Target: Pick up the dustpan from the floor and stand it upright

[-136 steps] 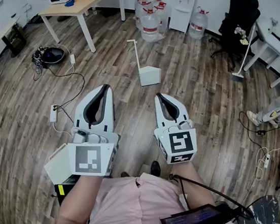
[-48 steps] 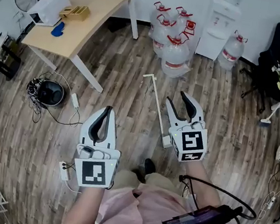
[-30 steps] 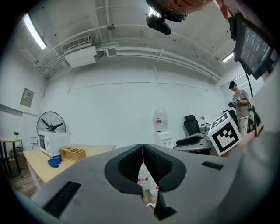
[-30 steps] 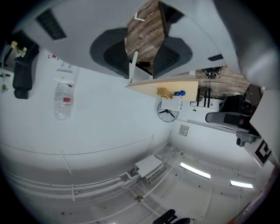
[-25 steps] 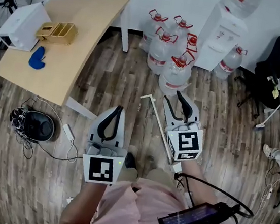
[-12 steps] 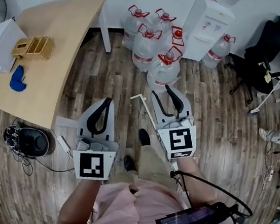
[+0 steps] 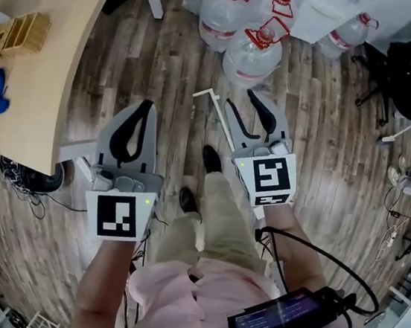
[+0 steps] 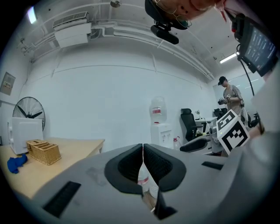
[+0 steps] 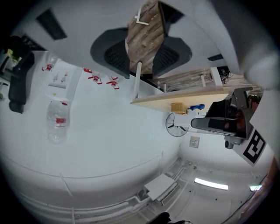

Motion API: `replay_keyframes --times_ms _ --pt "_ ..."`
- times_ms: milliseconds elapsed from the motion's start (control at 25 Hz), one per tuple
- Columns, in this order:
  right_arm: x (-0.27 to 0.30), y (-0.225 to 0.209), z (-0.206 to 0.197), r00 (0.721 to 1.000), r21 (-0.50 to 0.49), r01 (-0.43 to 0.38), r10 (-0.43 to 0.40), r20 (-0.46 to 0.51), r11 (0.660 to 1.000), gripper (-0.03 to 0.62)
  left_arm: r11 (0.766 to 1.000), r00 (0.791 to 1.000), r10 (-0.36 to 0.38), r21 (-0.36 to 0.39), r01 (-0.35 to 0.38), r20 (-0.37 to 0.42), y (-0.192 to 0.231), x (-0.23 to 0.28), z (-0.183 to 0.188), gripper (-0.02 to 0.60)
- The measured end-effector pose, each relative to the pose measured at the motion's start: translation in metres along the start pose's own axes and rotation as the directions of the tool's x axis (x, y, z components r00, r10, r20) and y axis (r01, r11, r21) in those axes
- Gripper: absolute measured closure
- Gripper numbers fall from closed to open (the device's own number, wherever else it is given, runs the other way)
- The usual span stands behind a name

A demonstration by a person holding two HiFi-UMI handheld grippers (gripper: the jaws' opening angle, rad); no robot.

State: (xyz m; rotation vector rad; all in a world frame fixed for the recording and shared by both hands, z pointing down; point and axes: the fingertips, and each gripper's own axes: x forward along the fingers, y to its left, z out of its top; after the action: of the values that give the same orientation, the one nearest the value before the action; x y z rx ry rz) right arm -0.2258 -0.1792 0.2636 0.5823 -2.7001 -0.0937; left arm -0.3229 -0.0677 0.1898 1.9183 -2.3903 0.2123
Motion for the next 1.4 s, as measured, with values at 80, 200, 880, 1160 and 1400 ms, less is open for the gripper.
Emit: replay_keyframes --times_ms 80,200,880,1160,1400 --pt "0.015 -0.001 -0.031 0.999 0.017 -0.017 0.018 -0.049 1.0 0.43 1.0 1.0 0.002 -0.028 -0.003 -0.029 -0.001 0.012 -0.025 0.566" --pt "0.037 0.001 -0.078 0.993 0.025 -0.041 0.044 -0.112 0.999 0.43 0.998 0.998 -0.011 -0.062 0.008 -0.055 -0.005 0.026 -0.063 0.566" --pt "0.159 0.01 -0.316 0.929 0.072 -0.126 0.144 -0.34 0.989 0.43 0.991 0.968 -0.074 -0.13 0.044 -0.239 -0.012 0.114 -0.282 0.566" --pt "0.199 0.015 -0.401 0.902 0.078 -0.148 0.167 -0.397 0.986 0.43 0.991 0.953 -0.085 -0.128 0.049 -0.29 -0.014 0.142 -0.37 0.566" --pt "0.218 0.015 -0.472 0.874 0.107 -0.145 0.179 -0.453 0.984 0.43 0.993 0.941 -0.085 -0.111 0.051 -0.329 -0.015 0.154 -0.43 0.566"
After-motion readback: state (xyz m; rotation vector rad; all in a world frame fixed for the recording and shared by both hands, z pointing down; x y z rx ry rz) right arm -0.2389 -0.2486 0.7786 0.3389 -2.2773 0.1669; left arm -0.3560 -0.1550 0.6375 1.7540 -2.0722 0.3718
